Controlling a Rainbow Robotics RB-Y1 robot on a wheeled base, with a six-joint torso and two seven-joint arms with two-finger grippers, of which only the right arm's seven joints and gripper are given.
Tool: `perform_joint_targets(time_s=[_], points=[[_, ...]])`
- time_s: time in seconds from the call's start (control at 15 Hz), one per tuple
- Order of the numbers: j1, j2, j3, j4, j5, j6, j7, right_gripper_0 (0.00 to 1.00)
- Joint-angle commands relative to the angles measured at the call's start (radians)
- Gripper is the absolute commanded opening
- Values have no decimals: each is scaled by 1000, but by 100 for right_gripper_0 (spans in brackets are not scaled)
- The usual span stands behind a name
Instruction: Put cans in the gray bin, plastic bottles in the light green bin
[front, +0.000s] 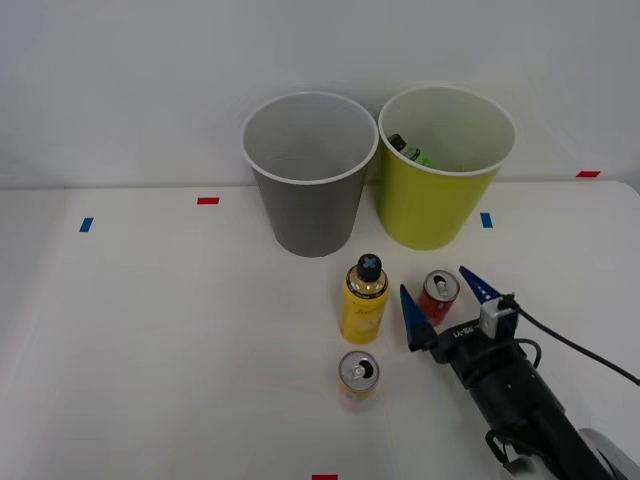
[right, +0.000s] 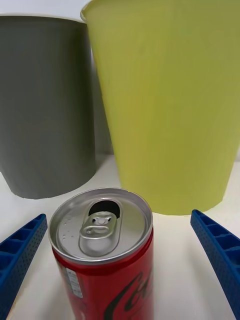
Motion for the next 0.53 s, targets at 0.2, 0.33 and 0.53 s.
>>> perform_joint_targets(time_s=[0.2,0.33,0.53], points=[[-20,14,8,0,6,21,2,100],[-27,15,7,0,5,33,8,100],[-28,14,2,0,-3,33,18,11]])
